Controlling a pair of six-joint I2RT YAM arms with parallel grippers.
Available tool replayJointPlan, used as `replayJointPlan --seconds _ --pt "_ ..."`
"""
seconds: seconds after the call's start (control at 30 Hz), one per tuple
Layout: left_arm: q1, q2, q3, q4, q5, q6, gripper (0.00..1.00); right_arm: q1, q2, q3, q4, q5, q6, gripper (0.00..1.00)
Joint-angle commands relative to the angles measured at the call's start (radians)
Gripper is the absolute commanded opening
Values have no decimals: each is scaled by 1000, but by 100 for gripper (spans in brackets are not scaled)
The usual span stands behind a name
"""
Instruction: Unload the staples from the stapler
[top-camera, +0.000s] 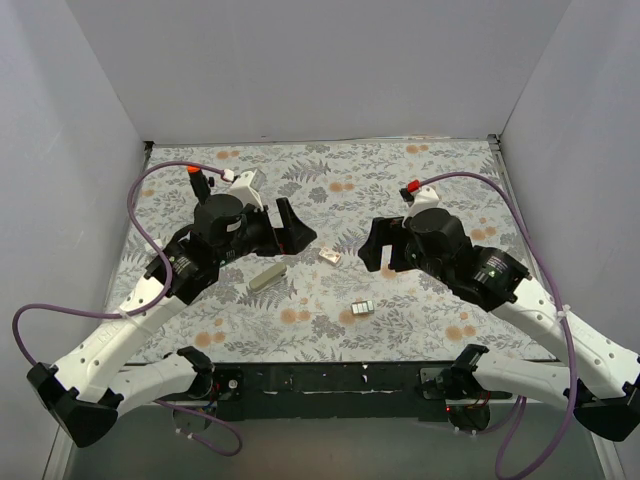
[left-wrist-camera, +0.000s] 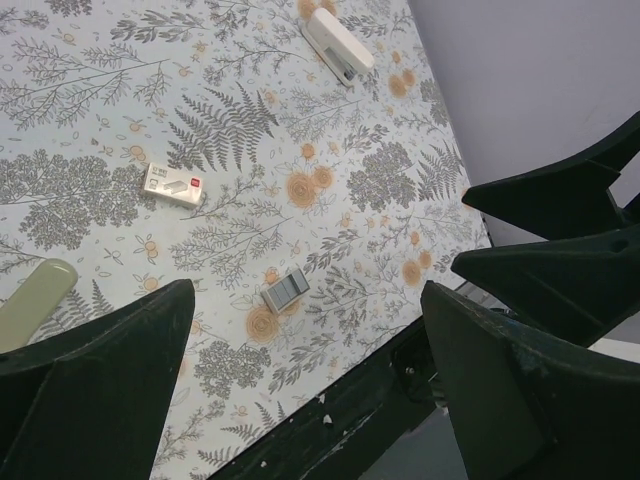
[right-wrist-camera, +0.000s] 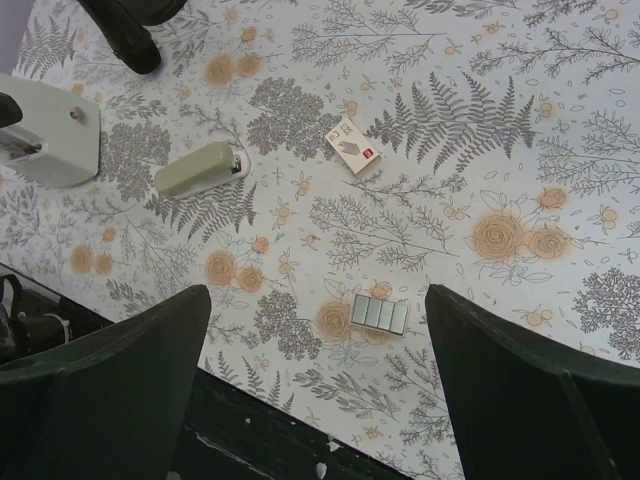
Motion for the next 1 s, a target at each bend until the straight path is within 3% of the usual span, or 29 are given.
replayJointPlan --seconds 0.0,0.23,0.43,0.5,0.57,0.63,0.7,0.8,0.97 --pt "-2 -32 18 4 -40 42 98 -2 -14 9 60 24 8 97" --pt "-2 -63 -49 31 -56 92 98 -2 -40 -38 135 112 -73 95" --pt "-2 -112 -204 128 -99 137 98 -53 88 -111 293 335 -403 95" --pt "-2 -126 -245 165 -99 159 98 -212 161 -47 268 192 -483 95" --pt "-2 -132 -300 194 -100 166 98 -424 268 9 219 -70 -514 91" --pt "-2 -135 -325 219 -90 169 98 -558 373 86 192 -136 -547 86" --pt "-2 -143 -360 238 -76 166 98 -611 452 139 166 -148 -612 76" --pt "-2 -183 -437 292 -21 143 98 -688 604 242 130 -104 -653 70" --pt "-2 -197 -486 340 -8 129 98 -766 842 438 19 -236 -742 85"
